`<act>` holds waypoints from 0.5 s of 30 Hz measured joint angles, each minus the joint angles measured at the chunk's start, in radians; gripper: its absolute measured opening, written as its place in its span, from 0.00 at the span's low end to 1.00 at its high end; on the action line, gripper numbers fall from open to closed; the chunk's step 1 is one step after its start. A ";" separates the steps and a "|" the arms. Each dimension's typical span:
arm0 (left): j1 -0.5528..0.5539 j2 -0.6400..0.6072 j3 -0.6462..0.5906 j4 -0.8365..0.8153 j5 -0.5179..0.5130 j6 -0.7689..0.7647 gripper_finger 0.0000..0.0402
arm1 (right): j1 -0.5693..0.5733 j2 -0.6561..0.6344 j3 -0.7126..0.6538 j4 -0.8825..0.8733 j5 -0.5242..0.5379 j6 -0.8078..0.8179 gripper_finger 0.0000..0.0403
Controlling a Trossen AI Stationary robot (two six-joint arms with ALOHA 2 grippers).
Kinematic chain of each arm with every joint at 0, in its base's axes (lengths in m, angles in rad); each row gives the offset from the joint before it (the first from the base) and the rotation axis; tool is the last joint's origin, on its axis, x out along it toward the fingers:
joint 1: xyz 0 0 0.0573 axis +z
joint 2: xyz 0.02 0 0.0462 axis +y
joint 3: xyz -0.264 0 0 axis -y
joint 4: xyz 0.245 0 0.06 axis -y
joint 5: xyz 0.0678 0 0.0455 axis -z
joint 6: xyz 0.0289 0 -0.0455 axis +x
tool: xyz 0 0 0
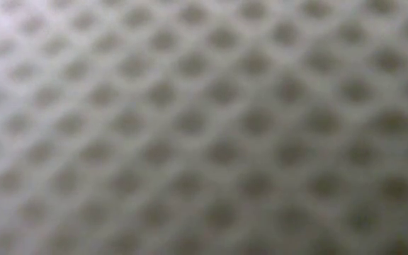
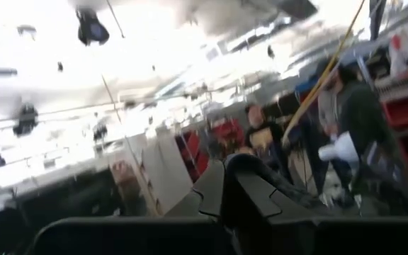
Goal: Sort clothes
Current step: Put the black shorts into the white bin
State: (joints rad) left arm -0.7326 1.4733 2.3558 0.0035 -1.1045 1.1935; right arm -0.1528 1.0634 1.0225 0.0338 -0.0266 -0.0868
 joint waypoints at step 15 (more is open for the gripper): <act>0.193 0.005 0.000 0.046 0.314 0.131 0.00 | 0.000 0.000 -0.001 -0.030 0.000 -0.003 0.03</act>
State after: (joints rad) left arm -0.5391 1.4780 2.3558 0.0490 -0.7908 1.3244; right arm -0.1528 1.0634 1.0218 0.0041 -0.0261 -0.0895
